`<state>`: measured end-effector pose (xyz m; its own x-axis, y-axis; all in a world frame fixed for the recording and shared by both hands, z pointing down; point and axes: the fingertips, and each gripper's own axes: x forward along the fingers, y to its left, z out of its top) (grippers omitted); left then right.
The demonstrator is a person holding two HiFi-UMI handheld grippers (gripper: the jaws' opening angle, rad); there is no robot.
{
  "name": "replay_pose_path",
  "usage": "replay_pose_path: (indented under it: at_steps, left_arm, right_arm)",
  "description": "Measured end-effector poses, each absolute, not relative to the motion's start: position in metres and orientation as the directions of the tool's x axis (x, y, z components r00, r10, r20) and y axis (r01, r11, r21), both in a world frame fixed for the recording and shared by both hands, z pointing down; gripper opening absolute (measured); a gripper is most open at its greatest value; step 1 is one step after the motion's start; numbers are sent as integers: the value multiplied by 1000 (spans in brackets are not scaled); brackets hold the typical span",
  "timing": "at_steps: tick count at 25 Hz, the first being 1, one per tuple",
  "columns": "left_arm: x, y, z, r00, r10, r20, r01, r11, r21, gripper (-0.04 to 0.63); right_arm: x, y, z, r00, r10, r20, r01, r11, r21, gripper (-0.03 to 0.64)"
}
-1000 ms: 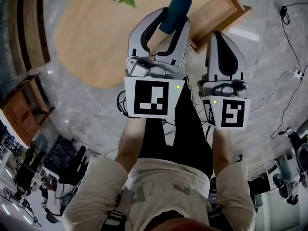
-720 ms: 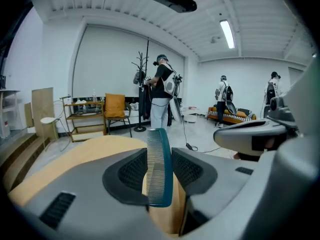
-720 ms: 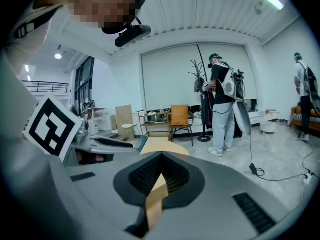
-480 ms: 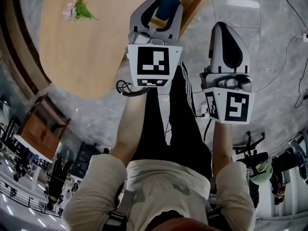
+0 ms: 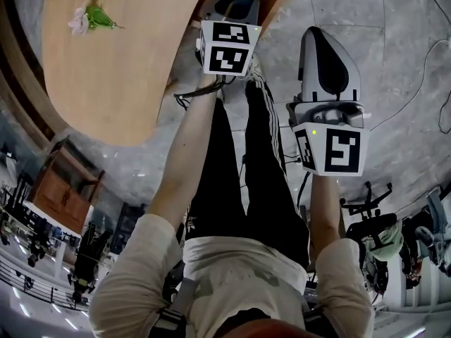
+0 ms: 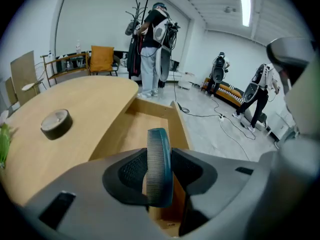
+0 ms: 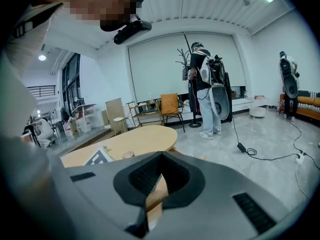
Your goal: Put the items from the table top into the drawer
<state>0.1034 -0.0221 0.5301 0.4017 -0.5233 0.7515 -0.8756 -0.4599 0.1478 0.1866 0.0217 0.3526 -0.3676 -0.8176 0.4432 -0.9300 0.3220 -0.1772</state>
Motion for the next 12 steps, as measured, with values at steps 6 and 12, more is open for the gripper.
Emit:
replay_pose_path:
  at_steps: [6, 12]
  left_arm:
    - [104, -18, 559, 396, -459, 795, -878, -444, 181, 160]
    - [108, -15, 568, 404, -418, 814, -859, -480, 180, 160]
  right_arm:
    - [181, 23, 361, -378, -803, 460, -926, 329, -186, 5]
    - [176, 18, 357, -384, -806, 451, -923, 335, -187, 5]
